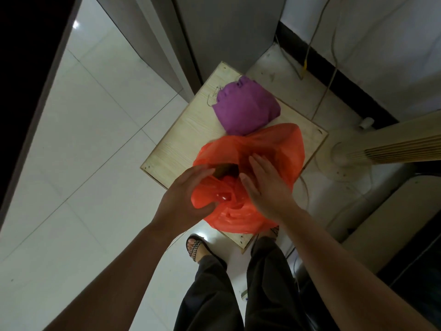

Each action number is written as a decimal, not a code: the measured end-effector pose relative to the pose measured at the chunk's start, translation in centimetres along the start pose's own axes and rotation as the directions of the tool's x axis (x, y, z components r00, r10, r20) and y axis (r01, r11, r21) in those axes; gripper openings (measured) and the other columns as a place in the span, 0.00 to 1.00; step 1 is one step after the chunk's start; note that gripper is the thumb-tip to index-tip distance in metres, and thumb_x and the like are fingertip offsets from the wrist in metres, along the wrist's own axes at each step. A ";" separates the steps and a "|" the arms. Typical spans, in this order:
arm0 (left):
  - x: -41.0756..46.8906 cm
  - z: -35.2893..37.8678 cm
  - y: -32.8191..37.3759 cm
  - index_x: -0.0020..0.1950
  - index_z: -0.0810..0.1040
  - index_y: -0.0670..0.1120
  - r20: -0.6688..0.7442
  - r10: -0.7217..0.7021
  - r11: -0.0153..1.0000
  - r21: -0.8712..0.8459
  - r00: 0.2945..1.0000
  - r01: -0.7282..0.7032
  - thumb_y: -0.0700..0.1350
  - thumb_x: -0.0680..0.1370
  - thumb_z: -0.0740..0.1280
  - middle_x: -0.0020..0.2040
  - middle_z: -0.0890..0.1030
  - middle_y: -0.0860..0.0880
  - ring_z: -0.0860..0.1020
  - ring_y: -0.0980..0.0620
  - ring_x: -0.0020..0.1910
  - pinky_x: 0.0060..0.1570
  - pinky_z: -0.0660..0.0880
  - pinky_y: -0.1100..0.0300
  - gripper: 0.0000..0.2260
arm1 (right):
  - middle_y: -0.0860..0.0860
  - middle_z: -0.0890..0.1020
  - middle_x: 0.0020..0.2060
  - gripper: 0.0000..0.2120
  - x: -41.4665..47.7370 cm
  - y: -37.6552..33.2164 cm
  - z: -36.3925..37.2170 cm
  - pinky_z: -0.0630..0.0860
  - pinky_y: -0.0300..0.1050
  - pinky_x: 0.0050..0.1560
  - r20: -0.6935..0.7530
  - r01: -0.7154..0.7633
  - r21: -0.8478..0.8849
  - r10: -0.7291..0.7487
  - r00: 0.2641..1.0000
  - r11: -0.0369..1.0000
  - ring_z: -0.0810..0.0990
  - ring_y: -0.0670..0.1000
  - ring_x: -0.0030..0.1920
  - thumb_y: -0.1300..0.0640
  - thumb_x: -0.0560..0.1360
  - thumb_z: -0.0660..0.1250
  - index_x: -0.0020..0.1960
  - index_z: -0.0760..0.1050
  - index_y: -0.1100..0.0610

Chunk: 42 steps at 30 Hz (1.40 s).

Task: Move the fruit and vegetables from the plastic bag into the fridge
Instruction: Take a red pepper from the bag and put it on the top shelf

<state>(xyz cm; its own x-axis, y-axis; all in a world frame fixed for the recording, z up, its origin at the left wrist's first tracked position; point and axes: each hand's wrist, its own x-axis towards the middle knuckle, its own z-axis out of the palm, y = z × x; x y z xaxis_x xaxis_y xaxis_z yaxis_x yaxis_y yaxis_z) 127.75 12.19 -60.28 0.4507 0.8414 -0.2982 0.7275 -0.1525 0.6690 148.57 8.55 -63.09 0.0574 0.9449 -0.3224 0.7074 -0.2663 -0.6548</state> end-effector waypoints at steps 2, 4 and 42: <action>0.2 -0.1 0.7 0.68 0.66 0.60 -0.048 0.039 0.999 0.010 0.998 -0.038 0.60 0.65 0.68 0.69 0.67 0.58 0.66 0.60 0.67 0.59 0.67 0.64 0.31 | 0.56 0.65 0.71 0.35 1.0 0.9 -0.1 0.57 0.46 0.70 0.023 -0.023 0.011 0.022 0.999 1.000 0.60 0.54 0.72 0.37 0.75 0.48 0.73 0.59 0.58; 1.1 0.3 1.5 0.70 0.64 0.59 -0.070 0.140 0.988 0.075 0.988 -0.134 0.58 0.66 0.71 0.71 0.65 0.56 0.64 0.58 0.69 0.60 0.64 0.66 0.34 | 0.55 0.64 0.72 0.33 1.5 1.7 -0.3 0.59 0.47 0.69 0.049 -0.037 0.022 0.036 0.998 0.999 0.60 0.53 0.72 0.38 0.75 0.50 0.74 0.58 0.57; 0.6 -1.6 0.4 0.68 0.70 0.52 0.027 -0.144 0.971 -0.187 0.989 0.147 0.57 0.77 0.61 0.65 0.73 0.54 0.69 0.60 0.62 0.57 0.65 0.67 0.21 | 0.49 0.70 0.66 0.36 -3.5 -2.4 1.0 0.68 0.36 0.61 -0.273 0.130 0.192 -0.074 0.959 0.973 0.68 0.45 0.65 0.43 0.68 0.70 0.70 0.62 0.54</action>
<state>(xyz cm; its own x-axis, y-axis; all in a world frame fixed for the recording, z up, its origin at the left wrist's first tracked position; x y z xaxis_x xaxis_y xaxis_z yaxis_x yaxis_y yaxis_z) 127.52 13.50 -59.09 0.3549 0.8403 -0.4098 0.6762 0.0719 0.7332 145.92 5.69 -61.08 0.1946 0.9781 -0.0741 0.5600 -0.1728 -0.8103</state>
